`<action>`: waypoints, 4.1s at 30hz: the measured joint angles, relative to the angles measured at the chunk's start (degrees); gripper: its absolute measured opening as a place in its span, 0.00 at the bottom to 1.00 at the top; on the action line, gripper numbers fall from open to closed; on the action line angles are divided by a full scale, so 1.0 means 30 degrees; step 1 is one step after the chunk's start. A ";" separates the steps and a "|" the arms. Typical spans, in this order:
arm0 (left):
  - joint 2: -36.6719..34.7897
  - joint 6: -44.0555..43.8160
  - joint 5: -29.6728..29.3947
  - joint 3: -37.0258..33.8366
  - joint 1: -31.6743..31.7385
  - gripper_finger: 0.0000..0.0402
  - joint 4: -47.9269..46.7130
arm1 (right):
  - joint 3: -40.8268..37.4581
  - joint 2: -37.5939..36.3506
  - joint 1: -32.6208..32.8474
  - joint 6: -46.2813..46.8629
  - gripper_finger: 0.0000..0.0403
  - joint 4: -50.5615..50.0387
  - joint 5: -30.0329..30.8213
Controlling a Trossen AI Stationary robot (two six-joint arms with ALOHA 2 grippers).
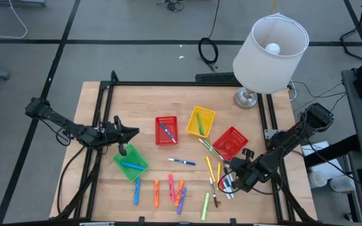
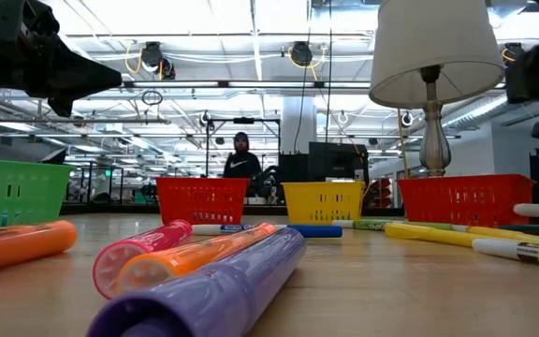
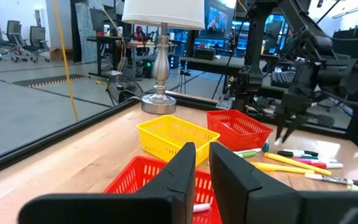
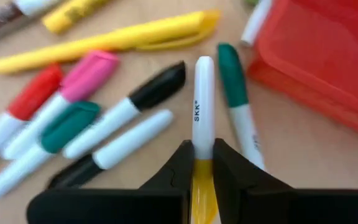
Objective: Pick & Place Markers
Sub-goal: Put the small yellow highlighter pen into the right red bin, then put the large blue highlighter pen into the green bin
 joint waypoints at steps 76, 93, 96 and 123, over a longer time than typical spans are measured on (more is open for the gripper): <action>0.0000 0.0510 -0.0007 0.0000 0.0000 0.14 -0.0736 | 0.5893 -0.9048 -0.2228 -2.2184 0.05 0.2229 0.3019; 0.0000 0.0666 -0.0007 0.0000 0.0000 0.14 -0.0449 | -0.6468 -1.8161 -0.1808 -2.3250 0.00 1.4887 -0.0618; 0.0000 0.0670 -0.0007 0.0000 0.0000 0.14 -0.0452 | -0.8291 -1.8870 -0.2061 -2.4207 0.00 1.6714 -0.1483; 0.0000 -0.1108 -0.2798 -0.0007 0.0036 0.10 0.0622 | -1.2418 -1.9194 -0.3978 -2.5152 0.00 2.2224 -0.2062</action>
